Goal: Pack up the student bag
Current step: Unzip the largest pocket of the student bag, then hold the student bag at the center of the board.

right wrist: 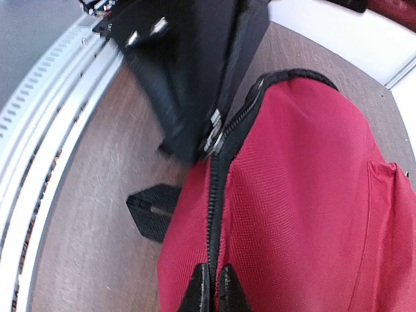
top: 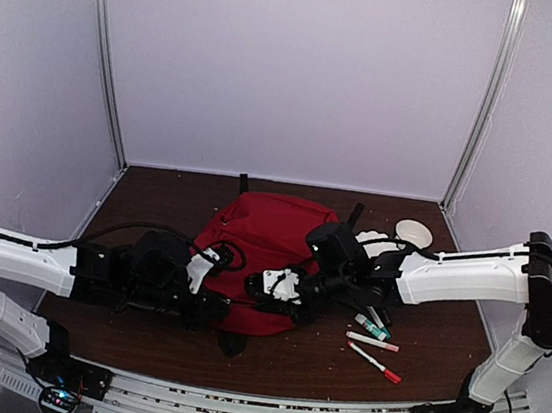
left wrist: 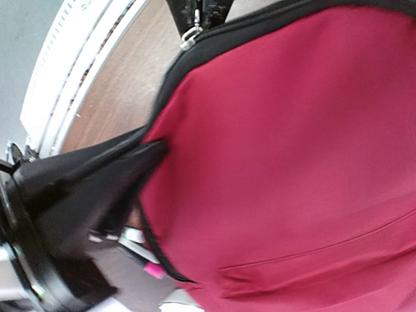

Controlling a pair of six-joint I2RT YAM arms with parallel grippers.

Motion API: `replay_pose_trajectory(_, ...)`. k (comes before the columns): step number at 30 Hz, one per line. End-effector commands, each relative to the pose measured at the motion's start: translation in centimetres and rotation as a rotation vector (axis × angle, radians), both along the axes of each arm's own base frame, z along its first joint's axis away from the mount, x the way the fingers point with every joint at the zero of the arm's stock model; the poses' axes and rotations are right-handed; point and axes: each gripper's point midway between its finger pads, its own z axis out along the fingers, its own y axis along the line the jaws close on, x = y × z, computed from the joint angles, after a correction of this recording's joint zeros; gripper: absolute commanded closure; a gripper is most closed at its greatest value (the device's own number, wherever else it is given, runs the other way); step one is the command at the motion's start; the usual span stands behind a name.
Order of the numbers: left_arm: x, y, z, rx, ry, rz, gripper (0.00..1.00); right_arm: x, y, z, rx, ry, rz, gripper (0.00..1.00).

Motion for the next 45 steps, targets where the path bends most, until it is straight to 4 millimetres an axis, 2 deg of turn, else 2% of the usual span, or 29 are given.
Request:
replay_pose_trajectory(1, 2.2, 7.4, -2.5, 0.218, 0.035, 0.207, 1.00, 1.7, -8.8, -6.8, -0.358, -0.055, -0.123, 1.00)
replay_pose_trajectory(4, 3.5, 10.4, -2.7, 0.263, 0.058, 0.315, 1.00, 1.5, -9.7, -6.8, -0.387, -0.113, -0.108, 1.00)
replay_pose_trajectory(8, 4.7, 13.5, -2.7, 0.322, 0.076, 0.419, 1.00, 1.5, -10.8, -6.8, -0.413, -0.145, -0.110, 1.00)
replay_pose_trajectory(15, 6.1, 16.4, -3.6, 0.398, 0.085, 0.519, 1.00, 1.8, -12.5, -7.1, -0.457, -0.184, -0.107, 1.00)
replay_pose_trajectory(17, 6.6, 16.1, -3.5, 0.382, 0.081, 0.505, 1.00, 1.3, -12.8, -6.9, -0.460, -0.164, -0.082, 1.00)
replay_pose_trajectory(20, 6.3, 12.7, -2.1, 0.248, 0.083, 0.374, 1.00, -1.0, -12.8, -5.9, -0.463, -0.082, 0.022, 1.00)
replay_pose_trajectory(21, 6.2, 11.8, -1.5, 0.201, 0.074, 0.345, 1.00, -1.6, -12.3, -5.0, -0.433, -0.037, 0.035, 0.97)
replay_pose_trajectory(23, 5.6, 9.5, -0.2, 0.081, 0.057, 0.263, 1.00, -2.6, -10.5, -2.8, -0.356, 0.031, 0.054, 0.82)
replay_pose_trajectory(25, 5.6, 8.2, 0.9, -0.010, 0.049, 0.238, 1.00, -3.0, -8.0, -0.8, -0.283, 0.066, 0.058, 0.68)
replay_pose_trajectory(27, 5.4, 7.4, 1.1, -0.041, 0.055, 0.209, 1.00, -3.1, -5.7, 0.5, -0.220, 0.118, 0.038, 0.63)
replay_pose_trajectory(31, 5.2, 6.3, 1.3, -0.067, 0.067, 0.175, 1.00, -1.9, -1.0, 2.7, -0.119, 0.226, -0.033, 0.60)
replay_pose_trajectory(34, 4.9, 5.5, 1.4, -0.088, 0.070, 0.154, 1.00, -1.1, 1.8, 2.8, -0.099, 0.296, -0.064, 0.58)
replay_pose_trajectory(38, 4.7, 4.9, 1.6, -0.096, 0.063, 0.143, 1.00, -0.7, 4.3, 2.1, -0.116, 0.379, -0.076, 0.57)
replay_pose_trajectory(43, 4.5, 4.4, 1.7, -0.108, 0.061, 0.132, 1.00, -0.6, 5.9, 0.6, -0.121, 0.453, -0.097, 0.54)
replay_pose_trajectory(45, 4.5, 4.3, 1.6, -0.108, 0.063, 0.131, 1.00, -0.8, 6.1, -0.1, -0.133, 0.467, -0.097, 0.56)
